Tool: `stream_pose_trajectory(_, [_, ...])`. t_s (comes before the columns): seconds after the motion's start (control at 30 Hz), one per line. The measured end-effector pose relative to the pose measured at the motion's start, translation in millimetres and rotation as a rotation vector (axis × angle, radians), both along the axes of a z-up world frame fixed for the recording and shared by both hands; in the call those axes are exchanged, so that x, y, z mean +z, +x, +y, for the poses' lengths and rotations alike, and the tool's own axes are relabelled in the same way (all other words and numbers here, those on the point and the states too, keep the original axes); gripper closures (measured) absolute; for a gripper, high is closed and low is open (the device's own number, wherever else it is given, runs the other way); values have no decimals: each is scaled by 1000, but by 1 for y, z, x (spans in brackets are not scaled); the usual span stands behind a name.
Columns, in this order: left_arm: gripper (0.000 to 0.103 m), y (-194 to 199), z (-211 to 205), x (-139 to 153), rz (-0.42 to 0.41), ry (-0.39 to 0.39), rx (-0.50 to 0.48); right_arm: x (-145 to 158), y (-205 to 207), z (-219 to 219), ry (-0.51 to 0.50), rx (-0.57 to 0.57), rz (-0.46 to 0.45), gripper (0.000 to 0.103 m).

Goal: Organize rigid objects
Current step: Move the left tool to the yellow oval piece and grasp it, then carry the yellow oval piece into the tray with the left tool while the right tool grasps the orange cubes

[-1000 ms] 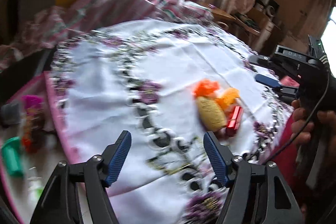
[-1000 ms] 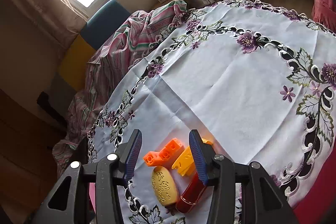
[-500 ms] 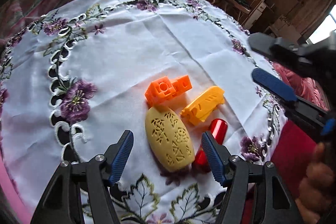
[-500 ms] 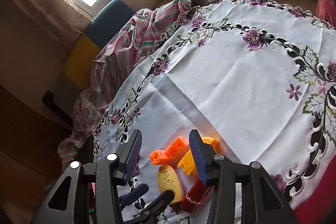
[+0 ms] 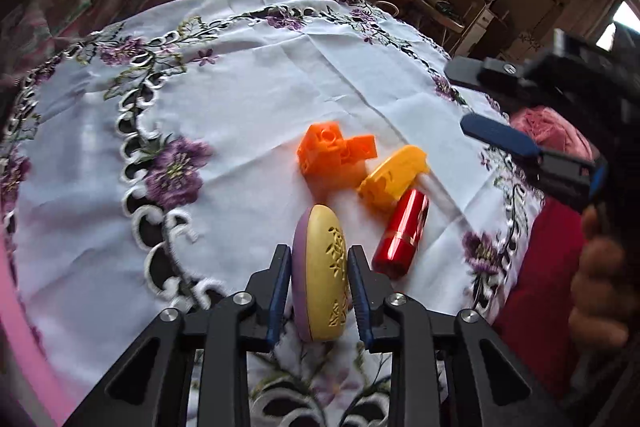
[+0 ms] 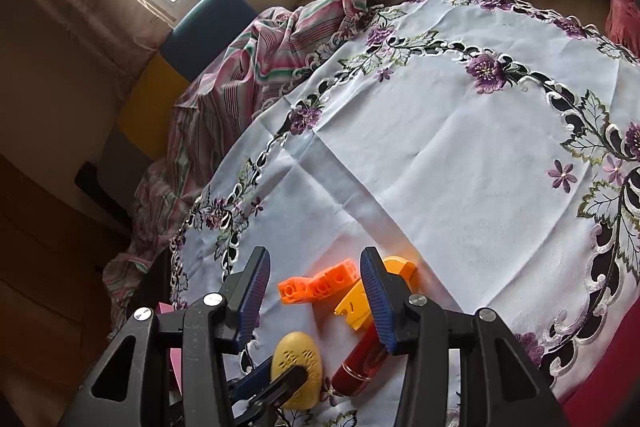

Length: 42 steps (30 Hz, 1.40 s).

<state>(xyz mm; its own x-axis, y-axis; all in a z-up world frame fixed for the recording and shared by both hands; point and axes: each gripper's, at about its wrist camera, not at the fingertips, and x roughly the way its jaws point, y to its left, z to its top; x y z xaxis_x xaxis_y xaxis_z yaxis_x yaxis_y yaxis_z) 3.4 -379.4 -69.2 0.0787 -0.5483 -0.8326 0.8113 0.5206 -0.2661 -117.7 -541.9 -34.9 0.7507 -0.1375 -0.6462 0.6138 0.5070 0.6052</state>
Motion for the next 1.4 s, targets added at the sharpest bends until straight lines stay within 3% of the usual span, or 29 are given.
stream_pose_trajectory(0.2, [72,-2,19,-5,10,-8,-3,-2,4,3,-12,9,42,56])
stream_pose_trajectory(0.3, [63,0,13,-9,10,24,1,-2,4,3,-11,6,46,56])
stream_pose_trajectory(0.37, [50,1,12,-11,18,28,6,-3,3,2,-6,4,47,56])
stream_pose_trajectory(0.43, [49,1,9,-14,6,45,8,-3,3,2,-3,4,44,56])
stream_pose_trajectory(0.53, [48,-1,5,-18,-11,73,2,-3,3,3,-1,8,44,56])
stream_pose_trajectory(0.63, [59,-2,5,-19,-44,84,5,-3,5,3,2,19,48,56])
stream_pose_trajectory(0.73, [59,-3,11,-18,-55,65,9,-4,13,6,5,66,65,56])
stream_pose_trajectory(0.87, [59,1,27,-9,-19,19,34,-7,38,13,-27,165,139,56])
stream_pose_trajectory(1.0, [59,-3,43,11,-36,-28,33,-18,69,20,-61,247,241,38])
stream_pose_trajectory(1.13, [59,-5,62,22,-26,-65,49,-28,95,25,-120,293,338,33])
stream_pose_trajectory(1.33, [59,-15,86,36,-47,-102,61,-46,113,28,-221,314,458,32])
stream_pose_trajectory(1.4, [59,-18,94,40,-57,-112,63,-49,114,27,-204,336,461,41])
